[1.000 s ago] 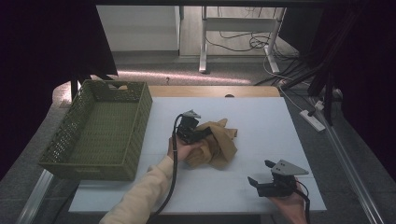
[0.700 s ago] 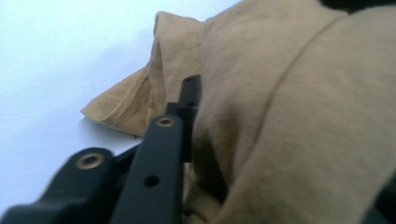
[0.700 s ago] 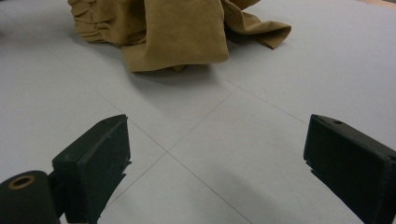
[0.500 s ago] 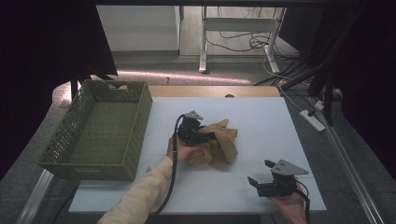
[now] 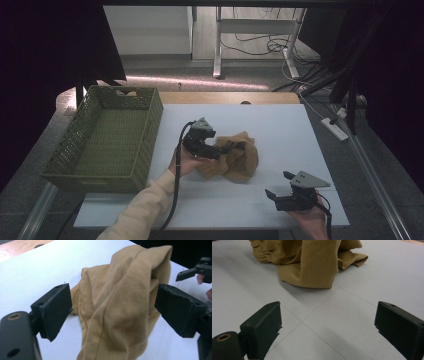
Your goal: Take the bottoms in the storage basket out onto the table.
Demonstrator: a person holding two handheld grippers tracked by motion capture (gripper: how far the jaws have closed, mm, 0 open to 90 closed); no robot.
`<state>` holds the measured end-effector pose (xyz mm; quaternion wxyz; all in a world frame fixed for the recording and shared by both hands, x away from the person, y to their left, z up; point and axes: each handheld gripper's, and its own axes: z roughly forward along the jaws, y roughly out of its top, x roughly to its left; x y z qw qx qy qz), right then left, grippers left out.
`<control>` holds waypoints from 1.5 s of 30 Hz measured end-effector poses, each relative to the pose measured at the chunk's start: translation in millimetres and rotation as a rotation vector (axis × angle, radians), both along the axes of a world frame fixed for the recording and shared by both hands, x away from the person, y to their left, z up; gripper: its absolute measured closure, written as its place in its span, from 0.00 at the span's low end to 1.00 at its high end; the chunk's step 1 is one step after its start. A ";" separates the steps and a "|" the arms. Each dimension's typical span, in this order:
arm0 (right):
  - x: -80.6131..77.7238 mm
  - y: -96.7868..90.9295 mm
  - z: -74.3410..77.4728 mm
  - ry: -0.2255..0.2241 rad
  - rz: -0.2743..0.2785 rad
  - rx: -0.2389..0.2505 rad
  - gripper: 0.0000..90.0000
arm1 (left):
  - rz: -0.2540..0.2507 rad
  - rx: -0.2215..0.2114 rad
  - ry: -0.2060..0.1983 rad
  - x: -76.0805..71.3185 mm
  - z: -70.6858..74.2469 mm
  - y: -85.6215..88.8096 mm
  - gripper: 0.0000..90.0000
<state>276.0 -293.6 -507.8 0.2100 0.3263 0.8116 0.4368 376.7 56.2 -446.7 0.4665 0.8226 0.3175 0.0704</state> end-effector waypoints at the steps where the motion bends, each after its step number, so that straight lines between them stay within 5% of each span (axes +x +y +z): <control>1: 0.1 0.1 0.0 0.000 0.000 0.000 0.08 | 0.001 -0.001 0.001 -1.1 0.9 1.9 0.15; 12: 0.1 -0.2 0.1 0.000 0.000 0.003 0.08 | 0.041 -0.016 0.006 -15.7 12.2 35.1 0.17; 23: 0.4 1.4 0.5 -0.001 0.001 0.004 0.08 | 0.090 -0.056 -0.016 -45.7 25.4 74.1 0.18; 45: 0.3 1.1 1.7 -0.005 -0.001 0.005 0.08 | 0.167 -0.063 -0.079 -96.9 25.0 130.1 0.18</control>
